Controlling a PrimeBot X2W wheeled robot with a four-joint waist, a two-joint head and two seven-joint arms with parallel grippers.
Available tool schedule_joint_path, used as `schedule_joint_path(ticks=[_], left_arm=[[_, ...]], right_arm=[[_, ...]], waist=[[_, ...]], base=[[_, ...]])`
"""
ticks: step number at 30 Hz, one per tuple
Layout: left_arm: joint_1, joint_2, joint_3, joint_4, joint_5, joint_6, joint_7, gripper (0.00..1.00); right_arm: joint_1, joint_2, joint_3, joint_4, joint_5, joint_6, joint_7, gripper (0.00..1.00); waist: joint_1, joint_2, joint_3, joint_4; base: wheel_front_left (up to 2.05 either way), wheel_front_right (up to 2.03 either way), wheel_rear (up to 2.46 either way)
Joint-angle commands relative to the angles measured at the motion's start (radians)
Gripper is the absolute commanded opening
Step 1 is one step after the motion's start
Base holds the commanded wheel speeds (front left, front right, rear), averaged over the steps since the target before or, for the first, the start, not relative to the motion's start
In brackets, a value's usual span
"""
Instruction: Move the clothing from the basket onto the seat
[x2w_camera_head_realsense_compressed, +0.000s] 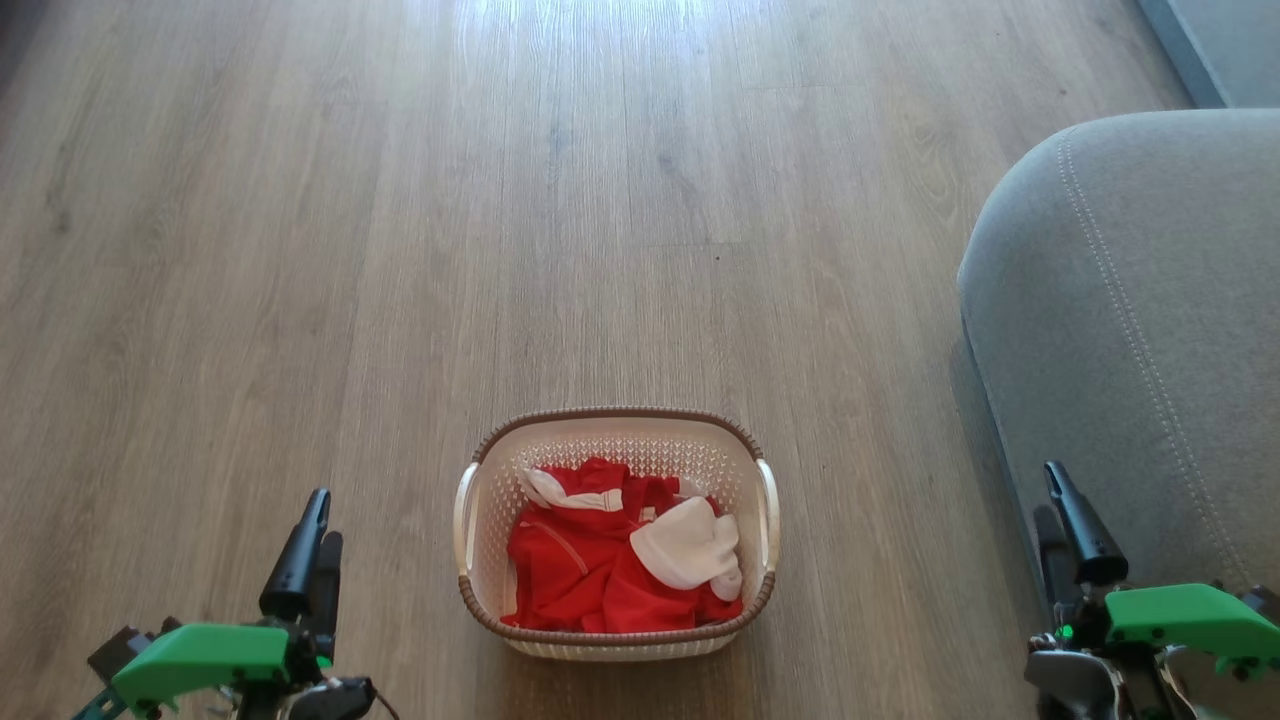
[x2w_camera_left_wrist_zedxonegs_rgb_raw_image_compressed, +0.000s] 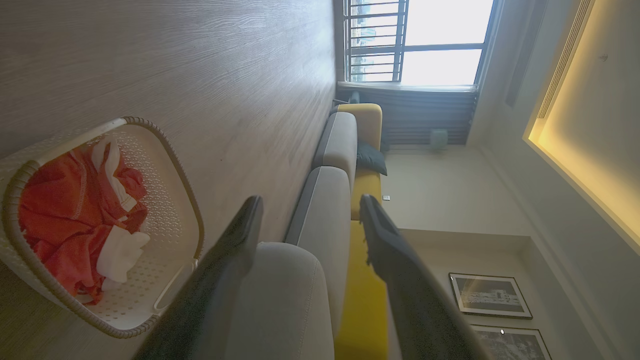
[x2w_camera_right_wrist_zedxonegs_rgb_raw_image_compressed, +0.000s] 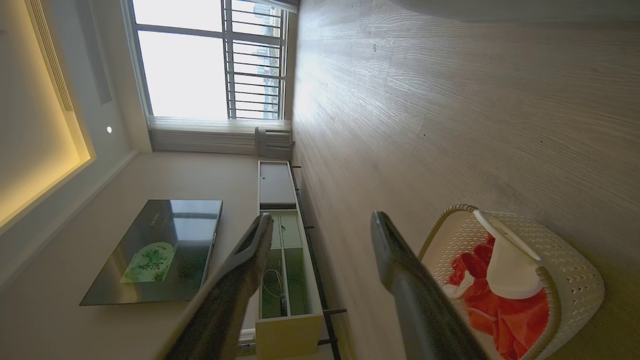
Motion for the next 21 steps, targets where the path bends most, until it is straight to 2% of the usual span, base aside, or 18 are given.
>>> schedule_joint_path(ticks=[1, 8, 21], left_arm=[[-0.042, 0.006, -0.002, -0.036, 0.017, -0.002, -0.012, 1.00], [-0.043, 0.007, -0.006, -0.040, 0.113, 0.002, -0.033, 1.00], [-0.038, 0.008, -0.034, -0.073, 0.331, 0.044, -0.071, 1.00]], right_arm=[[-0.034, -0.005, 0.000, -0.040, -0.030, 0.000, -0.011, 1.00], [-0.035, -0.004, -0.007, -0.065, -0.183, 0.000, -0.031, 1.00], [-0.029, -0.005, 0.003, -0.105, -0.419, 0.000, -0.070, 1.00]], waist=[[0.0000, 0.0000, 0.000, 0.000], [0.0000, 0.0000, 0.002, 0.002], [0.0000, 0.0000, 0.004, 0.002]], base=[[0.00, 0.00, 0.00], [0.00, 0.00, 0.00], [0.00, 0.00, 0.00]])
